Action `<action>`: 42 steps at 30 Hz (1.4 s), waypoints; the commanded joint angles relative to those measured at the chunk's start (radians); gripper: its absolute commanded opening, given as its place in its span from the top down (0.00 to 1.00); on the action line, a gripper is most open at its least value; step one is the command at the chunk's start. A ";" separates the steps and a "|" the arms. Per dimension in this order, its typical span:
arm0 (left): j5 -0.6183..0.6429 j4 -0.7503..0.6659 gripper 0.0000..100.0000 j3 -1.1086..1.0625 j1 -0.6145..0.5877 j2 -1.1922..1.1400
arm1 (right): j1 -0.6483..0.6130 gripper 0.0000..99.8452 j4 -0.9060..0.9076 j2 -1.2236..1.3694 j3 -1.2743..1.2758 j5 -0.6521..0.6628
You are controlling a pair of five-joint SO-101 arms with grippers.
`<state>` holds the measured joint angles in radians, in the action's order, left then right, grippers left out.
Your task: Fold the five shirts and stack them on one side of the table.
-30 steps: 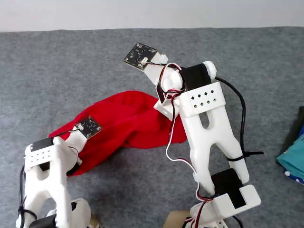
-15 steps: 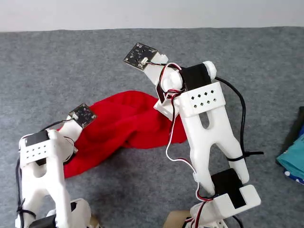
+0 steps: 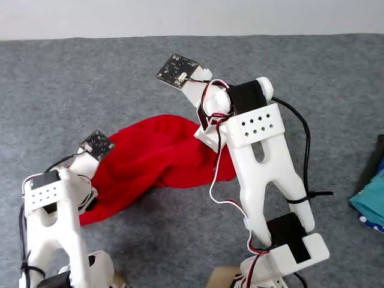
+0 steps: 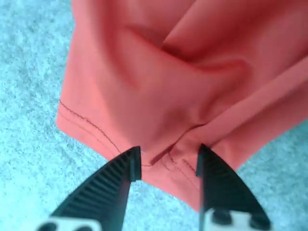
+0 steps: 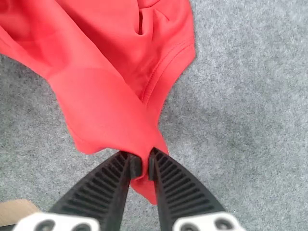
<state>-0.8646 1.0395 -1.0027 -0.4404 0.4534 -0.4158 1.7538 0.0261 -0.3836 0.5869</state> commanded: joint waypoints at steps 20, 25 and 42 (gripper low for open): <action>-0.068 -0.012 0.86 -0.093 -0.003 0.021 | 0.007 0.99 0.044 -0.064 0.012 -0.008; -0.068 -0.012 0.86 -0.111 -0.003 0.020 | 0.007 0.99 0.044 -0.064 0.012 -0.008; -0.052 0.361 1.00 0.179 -0.003 0.031 | 0.012 0.99 0.044 -0.147 0.012 -0.006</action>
<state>-0.9244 1.3096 -0.9413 -0.4404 0.4549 -0.4158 1.7538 -0.0430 -0.3621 0.5869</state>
